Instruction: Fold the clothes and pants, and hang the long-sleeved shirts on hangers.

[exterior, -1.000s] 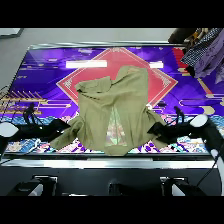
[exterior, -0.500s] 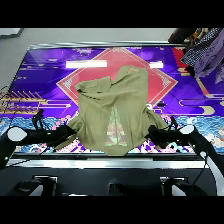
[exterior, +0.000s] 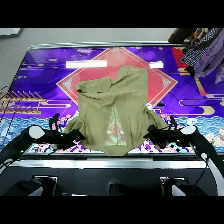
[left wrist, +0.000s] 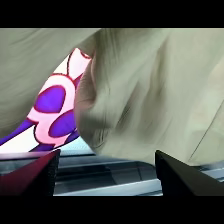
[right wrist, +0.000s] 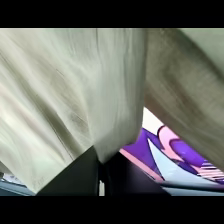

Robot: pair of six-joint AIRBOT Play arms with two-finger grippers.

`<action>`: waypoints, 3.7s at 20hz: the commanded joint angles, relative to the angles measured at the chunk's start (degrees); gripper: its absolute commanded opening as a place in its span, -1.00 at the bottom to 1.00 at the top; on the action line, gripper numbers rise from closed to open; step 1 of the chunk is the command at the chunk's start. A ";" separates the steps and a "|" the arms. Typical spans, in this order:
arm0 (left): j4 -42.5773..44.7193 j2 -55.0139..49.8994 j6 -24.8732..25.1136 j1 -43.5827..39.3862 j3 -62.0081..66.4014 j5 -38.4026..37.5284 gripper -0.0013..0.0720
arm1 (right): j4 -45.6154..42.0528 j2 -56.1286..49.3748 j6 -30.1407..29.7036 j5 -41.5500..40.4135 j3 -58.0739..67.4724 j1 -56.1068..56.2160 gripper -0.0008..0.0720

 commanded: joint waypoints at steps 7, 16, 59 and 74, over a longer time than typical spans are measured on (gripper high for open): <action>-0.66 -6.58 -4.07 -7.02 -0.02 11.98 0.82 | -0.02 1.07 -0.13 4.50 -0.02 0.07 -0.89; 3.52 0.83 -3.65 -3.45 5.01 -1.27 -0.92 | -1.46 11.67 0.46 10.05 1.66 0.07 -0.90; 29.14 -22.97 2.73 -0.02 53.24 -19.10 0.58 | -28.33 10.99 -3.78 14.05 29.24 11.19 -0.07; 32.24 -17.53 -2.29 -4.37 42.93 -19.12 0.69 | -49.68 -7.28 0.90 14.91 29.22 38.82 0.54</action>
